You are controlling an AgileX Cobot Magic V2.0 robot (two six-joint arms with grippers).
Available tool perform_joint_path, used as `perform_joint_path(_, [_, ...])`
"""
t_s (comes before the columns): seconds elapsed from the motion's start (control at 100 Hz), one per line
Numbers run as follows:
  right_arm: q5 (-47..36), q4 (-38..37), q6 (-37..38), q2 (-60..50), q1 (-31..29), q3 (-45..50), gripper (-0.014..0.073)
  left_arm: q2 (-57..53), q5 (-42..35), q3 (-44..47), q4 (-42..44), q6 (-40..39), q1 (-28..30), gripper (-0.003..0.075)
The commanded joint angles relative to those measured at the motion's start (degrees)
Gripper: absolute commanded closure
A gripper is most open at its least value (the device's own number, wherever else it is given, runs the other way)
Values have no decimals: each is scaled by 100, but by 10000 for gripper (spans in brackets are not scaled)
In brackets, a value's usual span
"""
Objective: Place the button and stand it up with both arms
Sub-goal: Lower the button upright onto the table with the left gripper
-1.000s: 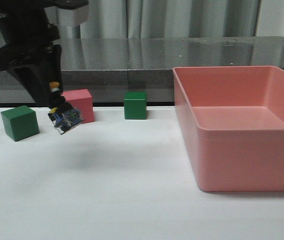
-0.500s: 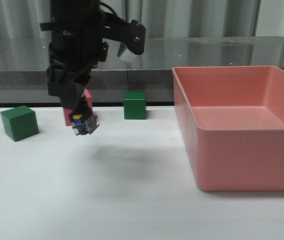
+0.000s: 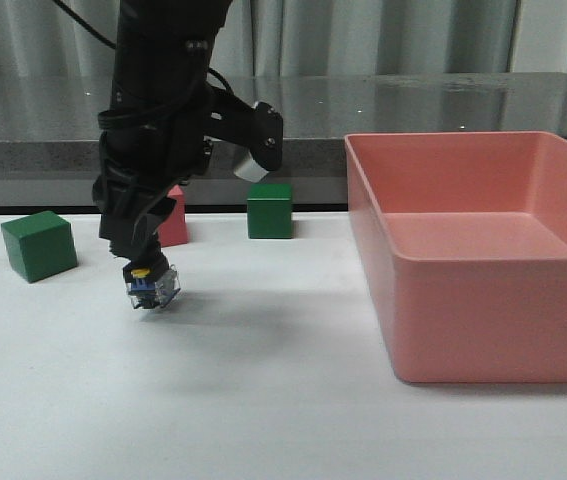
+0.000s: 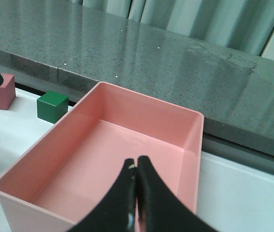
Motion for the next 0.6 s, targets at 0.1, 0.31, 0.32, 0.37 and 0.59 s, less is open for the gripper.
perform_joint_path(0.1, [-498, 20, -5, 15, -27, -152, 670, -267, 158, -125, 115, -104, -36, 740])
perform_joint_path(0.31, [-498, 20, -5, 15, -27, -152, 670, -267, 158, -116, 27, -104, -36, 740])
perform_joint_path(0.32, [-498, 20, -5, 15, -27, -152, 670, -267, 158, -116, 27, -104, -36, 740])
perform_joint_path(0.37, [-498, 20, -5, 15, -27, -152, 670, -267, 148, -89, 27, -104, -36, 740])
perform_joint_path(0.59, [-498, 20, -5, 15, -27, -152, 670, -245, 138, -80, 27, -104, -36, 740])
